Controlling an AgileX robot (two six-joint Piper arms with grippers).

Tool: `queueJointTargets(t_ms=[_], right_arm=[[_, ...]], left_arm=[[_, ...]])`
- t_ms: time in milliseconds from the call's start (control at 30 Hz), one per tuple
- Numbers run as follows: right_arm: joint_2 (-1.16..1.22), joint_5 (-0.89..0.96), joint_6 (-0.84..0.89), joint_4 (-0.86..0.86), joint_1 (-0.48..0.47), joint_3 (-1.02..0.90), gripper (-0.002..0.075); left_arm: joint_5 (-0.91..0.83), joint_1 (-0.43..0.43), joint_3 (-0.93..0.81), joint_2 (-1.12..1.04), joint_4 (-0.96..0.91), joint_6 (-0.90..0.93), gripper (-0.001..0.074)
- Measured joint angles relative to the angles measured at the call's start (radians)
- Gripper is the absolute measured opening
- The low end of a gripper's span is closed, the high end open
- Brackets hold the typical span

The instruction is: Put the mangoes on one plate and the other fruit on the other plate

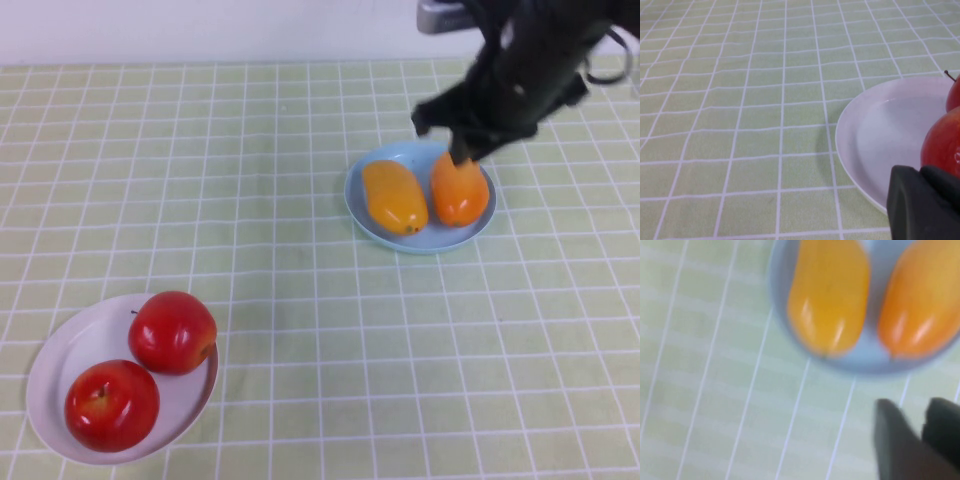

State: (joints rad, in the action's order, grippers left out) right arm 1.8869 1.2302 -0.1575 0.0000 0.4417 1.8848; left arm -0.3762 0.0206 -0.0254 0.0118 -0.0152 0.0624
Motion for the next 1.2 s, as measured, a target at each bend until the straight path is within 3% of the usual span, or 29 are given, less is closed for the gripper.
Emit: queueJointTargets(t_ms=[67,200,533,833,1067,1200], right_arm=[[-0.087,-0.004,0.002,0.008,0.015,-0.103,0.0041],[-0.268,-0.009,0.008,0.012,0.019,-0.309,-0.0003],[-0.769,-0.126,0.026,0.058,0.019,-0.823,-0.0015],[-1.065,-0.145,0.026,0.092,0.019,-1.038,-0.0015],[-1.199,-0.490,0.028,-0.036,0.009,-1.281,-0.0015],[-1.296,-0.758,0.028,-0.120,-0.107,-1.468,-0.0016]], left_arm=[[0.000,0.000,0.000,0.000,0.000,0.000,0.0004],[0.000,0.000,0.000,0.000,0.000,0.000,0.0004],[0.000,0.000,0.000,0.000,0.000,0.000,0.0004],[0.000,0.000,0.000,0.000,0.000,0.000,0.0004],[0.000,0.000,0.000,0.000,0.000,0.000,0.0004],[0.000,0.000,0.000,0.000,0.000,0.000,0.0004]])
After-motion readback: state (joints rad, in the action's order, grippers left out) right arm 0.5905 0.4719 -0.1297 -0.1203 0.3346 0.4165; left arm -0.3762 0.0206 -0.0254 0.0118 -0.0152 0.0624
